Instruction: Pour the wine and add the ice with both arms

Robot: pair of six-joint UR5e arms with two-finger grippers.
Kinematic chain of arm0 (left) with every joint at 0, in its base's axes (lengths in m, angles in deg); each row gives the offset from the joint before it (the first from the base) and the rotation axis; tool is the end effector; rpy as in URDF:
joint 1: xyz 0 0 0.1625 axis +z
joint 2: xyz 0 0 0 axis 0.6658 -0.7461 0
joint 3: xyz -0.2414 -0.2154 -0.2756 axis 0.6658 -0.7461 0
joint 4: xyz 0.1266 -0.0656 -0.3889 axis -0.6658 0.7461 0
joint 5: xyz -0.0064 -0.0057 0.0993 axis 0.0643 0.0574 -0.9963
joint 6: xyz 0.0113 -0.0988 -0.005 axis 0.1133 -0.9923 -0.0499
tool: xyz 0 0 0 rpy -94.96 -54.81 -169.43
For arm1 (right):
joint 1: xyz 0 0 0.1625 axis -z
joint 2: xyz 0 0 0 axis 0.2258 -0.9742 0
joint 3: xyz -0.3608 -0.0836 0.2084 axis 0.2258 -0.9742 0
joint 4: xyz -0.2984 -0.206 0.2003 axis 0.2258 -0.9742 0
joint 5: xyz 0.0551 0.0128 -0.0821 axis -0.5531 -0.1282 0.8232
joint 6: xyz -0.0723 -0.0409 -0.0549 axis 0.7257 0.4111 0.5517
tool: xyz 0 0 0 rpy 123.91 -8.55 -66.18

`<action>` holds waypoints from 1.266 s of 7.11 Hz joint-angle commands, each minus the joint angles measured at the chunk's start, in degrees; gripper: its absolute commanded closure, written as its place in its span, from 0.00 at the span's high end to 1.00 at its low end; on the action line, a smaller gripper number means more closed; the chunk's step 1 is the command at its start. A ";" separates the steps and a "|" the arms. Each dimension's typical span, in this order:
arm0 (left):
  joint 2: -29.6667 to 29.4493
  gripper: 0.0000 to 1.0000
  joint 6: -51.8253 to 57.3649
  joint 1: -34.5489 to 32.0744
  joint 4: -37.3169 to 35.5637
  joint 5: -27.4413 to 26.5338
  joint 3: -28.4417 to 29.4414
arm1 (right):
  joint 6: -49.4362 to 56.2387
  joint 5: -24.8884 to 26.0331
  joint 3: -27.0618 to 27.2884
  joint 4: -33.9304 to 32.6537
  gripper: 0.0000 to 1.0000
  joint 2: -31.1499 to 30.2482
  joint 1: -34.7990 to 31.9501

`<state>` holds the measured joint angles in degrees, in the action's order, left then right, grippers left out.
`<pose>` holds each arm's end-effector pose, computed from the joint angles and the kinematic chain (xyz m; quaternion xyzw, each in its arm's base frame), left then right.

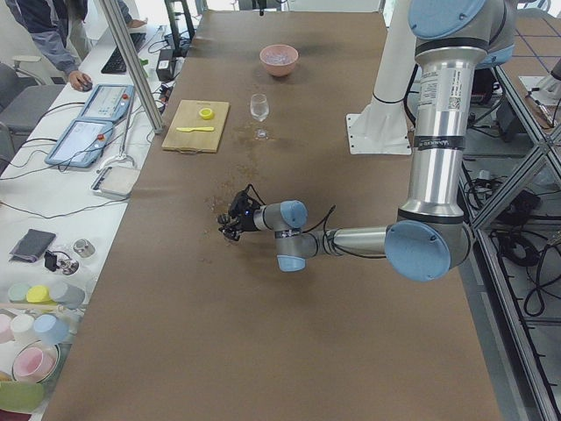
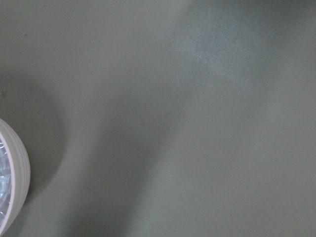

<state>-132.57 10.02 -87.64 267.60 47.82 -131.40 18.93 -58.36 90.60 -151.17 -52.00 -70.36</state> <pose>0.2553 -0.4719 0.6045 0.4599 0.4168 -0.0699 0.7810 -0.0020 -0.5680 0.5773 0.1338 -0.3666 -0.2342 0.8904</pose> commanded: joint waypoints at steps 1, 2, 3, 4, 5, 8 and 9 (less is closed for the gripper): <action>0.03 0.98 -0.03 -0.94 -0.09 1.47 -0.48 | 0.00 -0.06 0.03 0.00 1.00 -0.01 0.00; 0.29 0.98 -0.03 -4.52 -0.44 5.66 -1.09 | 0.00 -0.06 0.82 0.09 1.00 0.07 0.00; 0.20 0.98 0.06 -11.17 -0.70 15.27 -1.10 | -0.09 -0.06 2.48 0.09 1.00 0.07 0.00; 0.29 0.98 -0.03 -15.67 -0.97 21.46 -1.19 | -0.09 -0.06 2.84 0.09 1.00 0.07 0.00; 1.94 0.98 0.06 -16.67 -0.62 22.91 -2.41 | -0.87 -0.06 2.93 0.09 1.00 0.07 0.00; 2.67 0.98 -0.11 -29.13 -2.10 38.19 -2.78 | -1.41 0.02 4.59 0.17 1.00 0.16 2.00; 2.49 0.98 0.15 -29.77 -9.94 38.92 -5.90 | -2.45 -0.06 7.13 0.09 1.00 1.81 3.93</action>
<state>-129.80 10.03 -115.10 263.88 84.18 -135.13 17.28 -58.39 95.43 -151.03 -51.45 -68.50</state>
